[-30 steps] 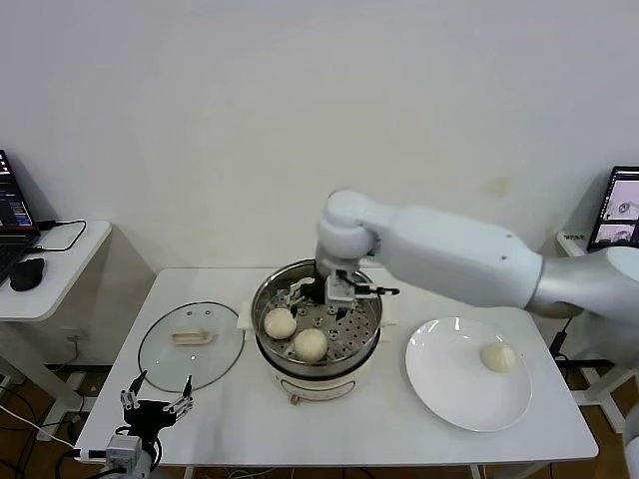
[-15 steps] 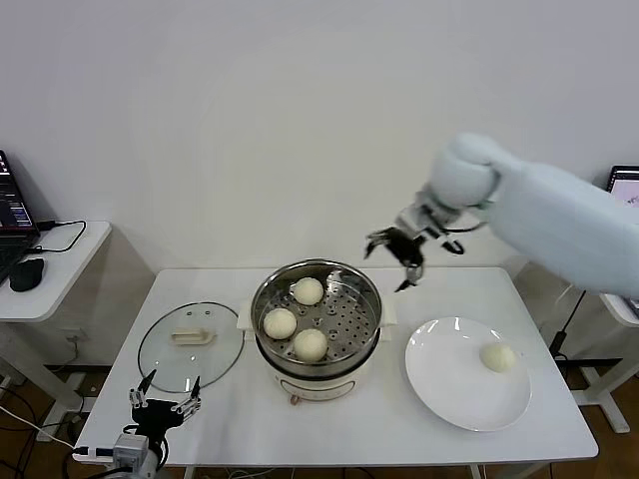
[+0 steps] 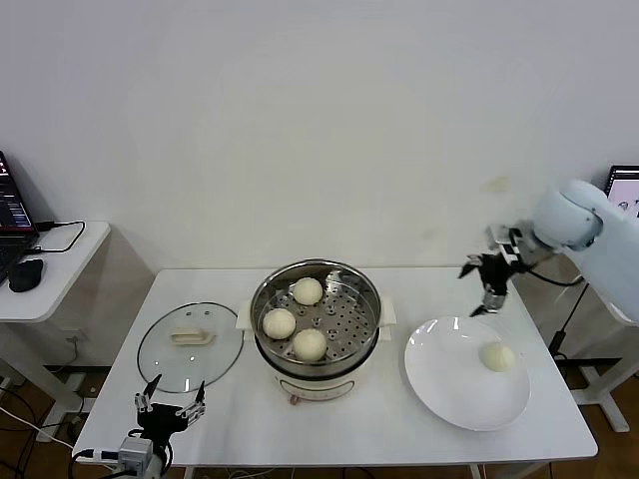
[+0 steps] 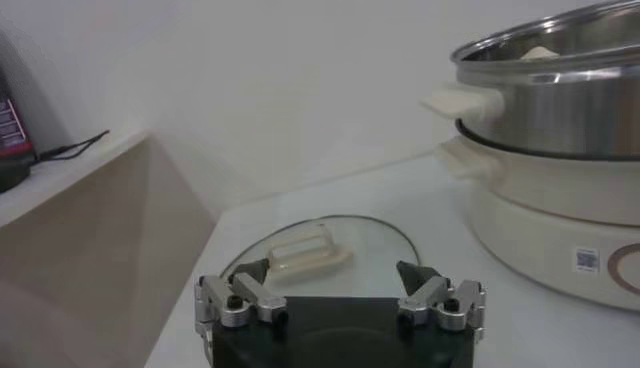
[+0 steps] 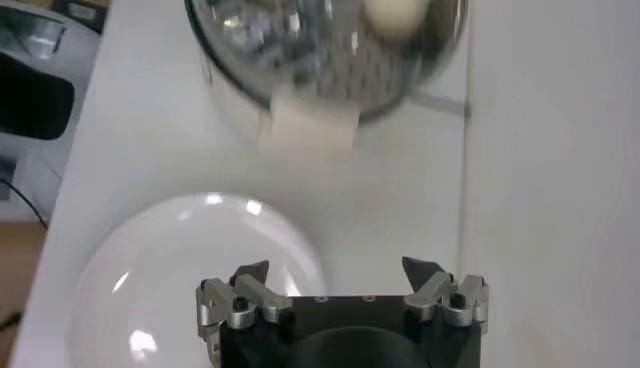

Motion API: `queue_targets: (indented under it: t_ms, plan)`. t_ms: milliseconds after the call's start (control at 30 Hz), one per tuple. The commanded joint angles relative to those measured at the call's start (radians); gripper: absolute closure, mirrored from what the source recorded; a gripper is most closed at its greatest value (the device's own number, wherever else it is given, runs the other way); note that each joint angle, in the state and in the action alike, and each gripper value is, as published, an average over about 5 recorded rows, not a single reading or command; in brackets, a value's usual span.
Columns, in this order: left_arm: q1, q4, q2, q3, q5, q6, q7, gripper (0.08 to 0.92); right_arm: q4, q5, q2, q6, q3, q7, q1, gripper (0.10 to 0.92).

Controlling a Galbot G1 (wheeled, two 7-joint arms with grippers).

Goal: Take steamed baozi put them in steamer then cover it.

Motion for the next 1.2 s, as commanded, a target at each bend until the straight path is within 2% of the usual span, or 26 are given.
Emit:
queue_targets:
  t_ms: [33,467,767,1200]
  plan:
    - [-0.002,0.005,0.002,0.0,0.001,0.003,0.002,0.177,-0.038,-0.135,-0.067,-0.02,0.098,0.003,-0.187,0.203]
    - [0.001,0.011,0.015,-0.015,-0.001,0.004,0.004,0.177,-0.173,-0.262,0.072,0.173,0.102,0.0,-0.231,0.203]
    - [-0.001,0.018,0.022,-0.023,-0.002,0.005,0.006,0.177,-0.215,-0.35,0.115,0.184,0.115,0.022,-0.276,0.203]
    - [-0.006,0.032,0.018,-0.019,0.008,0.005,0.009,0.177,-0.248,-0.397,0.14,0.187,0.136,0.089,-0.317,0.203]
